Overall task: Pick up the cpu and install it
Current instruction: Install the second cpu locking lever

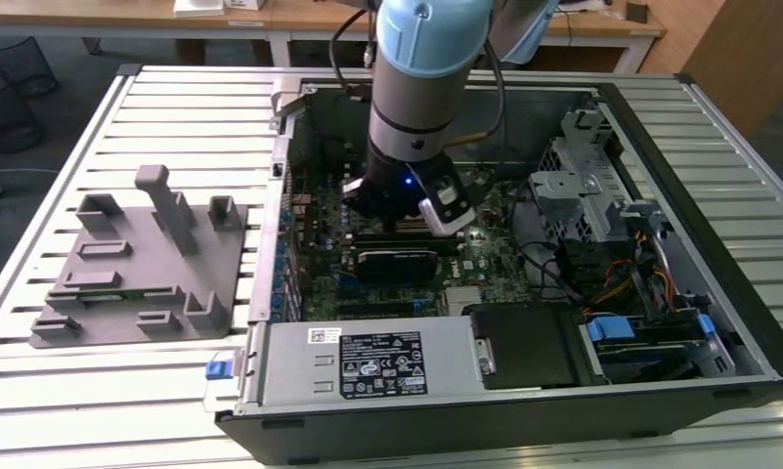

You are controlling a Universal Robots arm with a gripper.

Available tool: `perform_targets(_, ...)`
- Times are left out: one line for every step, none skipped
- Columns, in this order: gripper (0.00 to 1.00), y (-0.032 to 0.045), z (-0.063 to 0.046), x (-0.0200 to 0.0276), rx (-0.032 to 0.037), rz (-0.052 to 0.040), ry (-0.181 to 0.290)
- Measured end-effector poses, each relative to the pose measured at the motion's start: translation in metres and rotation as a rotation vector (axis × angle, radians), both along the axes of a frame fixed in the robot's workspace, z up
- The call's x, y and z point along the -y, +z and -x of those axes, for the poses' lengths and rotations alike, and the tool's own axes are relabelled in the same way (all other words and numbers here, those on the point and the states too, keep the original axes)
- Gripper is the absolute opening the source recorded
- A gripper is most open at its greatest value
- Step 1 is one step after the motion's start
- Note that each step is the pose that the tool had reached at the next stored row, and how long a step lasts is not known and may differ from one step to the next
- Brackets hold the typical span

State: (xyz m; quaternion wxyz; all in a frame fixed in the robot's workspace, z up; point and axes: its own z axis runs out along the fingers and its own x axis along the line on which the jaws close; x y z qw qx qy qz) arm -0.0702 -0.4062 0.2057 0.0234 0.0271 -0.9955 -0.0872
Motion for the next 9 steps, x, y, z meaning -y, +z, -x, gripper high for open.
perform_targets(0.11, -0.0006, 0.0007, 0.0001, -0.0001, -0.0038, 0.0)
perform_targets(0.11, -0.0013, 0.0014, 0.0001, -0.0001, -0.0084, 0.0)
perform_targets(0.11, -0.0021, 0.0023, 0.0, 0.0, -0.013, 0.0)
perform_targets(0.11, -0.0026, 0.0034, 0.0002, 0.0001, -0.0174, 0.0)
perform_targets(0.11, -0.0028, 0.0037, 0.001, 0.0002, -0.0225, 0.0)
perform_targets(0.11, -0.0029, 0.0038, 0.0021, 0.0002, -0.0277, 0.0)
perform_targets(0.11, -0.0029, 0.0038, 0.0034, 0.0001, -0.031, 0.0)
perform_targets(0.11, -0.003, 0.0038, 0.0048, 0.0002, -0.0324, 0.0)
perform_targets(0.11, -0.003, 0.0038, 0.0062, 0.0002, -0.0333, 0.0)
